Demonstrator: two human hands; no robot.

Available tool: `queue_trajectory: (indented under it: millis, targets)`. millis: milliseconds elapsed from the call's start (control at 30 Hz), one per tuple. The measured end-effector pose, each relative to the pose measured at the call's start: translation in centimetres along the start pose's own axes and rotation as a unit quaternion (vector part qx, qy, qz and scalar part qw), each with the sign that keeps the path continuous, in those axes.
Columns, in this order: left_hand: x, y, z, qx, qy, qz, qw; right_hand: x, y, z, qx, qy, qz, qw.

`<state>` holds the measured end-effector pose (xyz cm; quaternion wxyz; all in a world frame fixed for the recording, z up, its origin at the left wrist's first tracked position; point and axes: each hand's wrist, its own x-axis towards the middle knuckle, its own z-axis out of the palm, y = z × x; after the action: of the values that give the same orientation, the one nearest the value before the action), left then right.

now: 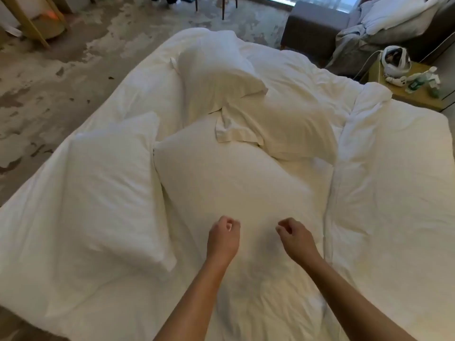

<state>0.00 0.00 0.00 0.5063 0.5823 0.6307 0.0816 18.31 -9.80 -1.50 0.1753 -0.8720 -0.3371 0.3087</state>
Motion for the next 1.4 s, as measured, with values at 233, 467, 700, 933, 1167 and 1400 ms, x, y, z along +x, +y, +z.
queue_trajectory:
  millis: [233,467,700,933,1167,1400]
  targets:
    - [11.5,3.0,1.5,0.263,-0.05,0.114,0.957,10.9,-1.9,-0.1,-0.04,0.024,0.011,0.999]
    - [16.5,-1.1,3.9,0.334,-0.1,0.12,0.93,20.4,-0.2,-0.2,-0.051,0.032,0.048,0.997]
    - [19.1,-2.8,4.4,0.319,-0.118,0.126,0.932,23.2,3.4,0.5,-0.053,0.002,0.123,0.991]
    - [19.5,-3.5,4.5,0.327,-0.104,0.132,0.93,21.3,4.5,1.6,-0.041,-0.001,0.124,0.991]
    - [16.7,-3.9,1.9,0.337,-0.111,0.111,0.928,15.2,1.8,2.5,-0.012,0.089,0.073,0.993]
    - [6.8,-0.9,-5.3,0.26,-0.101,0.157,0.948,2.3,-1.8,1.3,0.017,0.148,-0.077,0.986]
